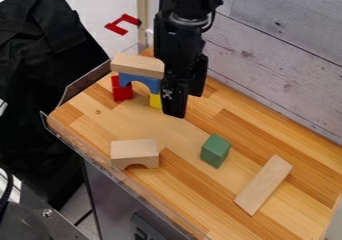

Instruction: Put the white arch on the top of the tower

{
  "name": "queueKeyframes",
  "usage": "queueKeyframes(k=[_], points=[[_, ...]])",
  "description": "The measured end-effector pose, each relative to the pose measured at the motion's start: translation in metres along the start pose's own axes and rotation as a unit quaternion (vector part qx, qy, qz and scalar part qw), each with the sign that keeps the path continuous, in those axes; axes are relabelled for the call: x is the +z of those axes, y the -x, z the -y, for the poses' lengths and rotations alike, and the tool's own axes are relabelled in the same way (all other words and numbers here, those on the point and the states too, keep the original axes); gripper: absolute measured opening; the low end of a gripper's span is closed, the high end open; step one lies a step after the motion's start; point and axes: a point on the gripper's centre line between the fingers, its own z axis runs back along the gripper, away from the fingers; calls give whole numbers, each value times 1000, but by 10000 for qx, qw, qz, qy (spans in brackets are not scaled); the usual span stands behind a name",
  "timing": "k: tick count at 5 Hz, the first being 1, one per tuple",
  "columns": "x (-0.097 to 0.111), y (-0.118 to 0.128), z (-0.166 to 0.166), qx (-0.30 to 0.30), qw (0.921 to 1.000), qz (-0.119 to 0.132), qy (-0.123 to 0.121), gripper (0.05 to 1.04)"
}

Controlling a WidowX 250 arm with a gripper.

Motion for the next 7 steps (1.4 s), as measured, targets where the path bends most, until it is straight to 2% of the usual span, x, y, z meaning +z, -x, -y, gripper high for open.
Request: queueKeyframes(k=[1, 2, 3, 4, 5, 6, 7], points=[[-8, -1, -3, 13, 9999, 26, -158, 999], [-16, -9, -16, 935, 9955, 62, -144, 999], [-13, -19, -25, 1556, 9878, -65, 72, 999], [-13, -27, -32, 1901, 9816, -82, 164, 999], [-18, -33, -32, 2405, 9701, 102, 326, 999], [-23, -35, -26, 2556, 9656, 160, 454, 999], [-36, -40, -28, 2549, 9665, 214, 206, 999]])
